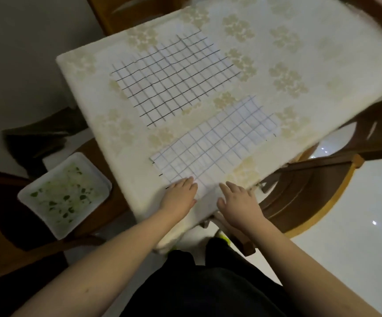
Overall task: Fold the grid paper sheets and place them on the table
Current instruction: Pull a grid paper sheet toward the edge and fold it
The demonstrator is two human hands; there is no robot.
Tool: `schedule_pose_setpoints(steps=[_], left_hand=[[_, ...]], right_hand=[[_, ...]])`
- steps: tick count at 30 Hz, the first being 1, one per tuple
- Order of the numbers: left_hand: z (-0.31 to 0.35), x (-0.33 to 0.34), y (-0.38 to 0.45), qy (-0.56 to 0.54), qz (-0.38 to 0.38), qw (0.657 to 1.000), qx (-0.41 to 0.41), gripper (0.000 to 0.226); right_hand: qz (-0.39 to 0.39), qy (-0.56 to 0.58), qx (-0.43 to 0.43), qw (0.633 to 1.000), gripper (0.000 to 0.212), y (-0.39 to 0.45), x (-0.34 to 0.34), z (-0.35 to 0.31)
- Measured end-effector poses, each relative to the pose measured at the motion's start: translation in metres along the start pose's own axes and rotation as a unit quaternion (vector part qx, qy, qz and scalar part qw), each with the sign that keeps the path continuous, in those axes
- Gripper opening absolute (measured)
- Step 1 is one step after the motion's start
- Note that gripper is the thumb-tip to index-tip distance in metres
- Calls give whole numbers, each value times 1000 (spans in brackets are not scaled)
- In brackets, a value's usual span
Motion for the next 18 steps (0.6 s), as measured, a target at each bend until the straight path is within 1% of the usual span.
schedule_pose_setpoints(steps=[3, 7, 9, 12, 13, 15, 18], left_hand=[[7, -10, 6, 30, 20, 999, 2, 38], [12, -16, 7, 45, 24, 999, -5, 23], [10, -20, 8, 48, 30, 998, -14, 24], [8, -24, 13, 32, 14, 999, -22, 28], [7, -27, 15, 12, 11, 999, -31, 28], [2, -37, 19, -77, 14, 995, -66, 27], [-5, -56, 19, -203, 28, 973, -102, 17]], right_hand=[[29, 22, 23, 999, 52, -15, -3, 1], [47, 37, 26, 998, 53, -25, -4, 2], [59, 42, 28, 997, 53, -28, -5, 3], [69, 52, 27, 996, 55, -32, -10, 3], [73, 55, 22, 996, 55, -34, -12, 2], [84, 60, 8, 995, 54, -38, -15, 3], [97, 67, -8, 993, 56, -38, -18, 8]])
Point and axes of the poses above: each hand's wrist, its own y-axis towards the middle knuckle, its own x-axis out of the palm, z = x × y, the point moved 7 cm from there along y, towards the middle knuckle, and after that the axes turned 4 degrees about -z, right-handed, at the moved point
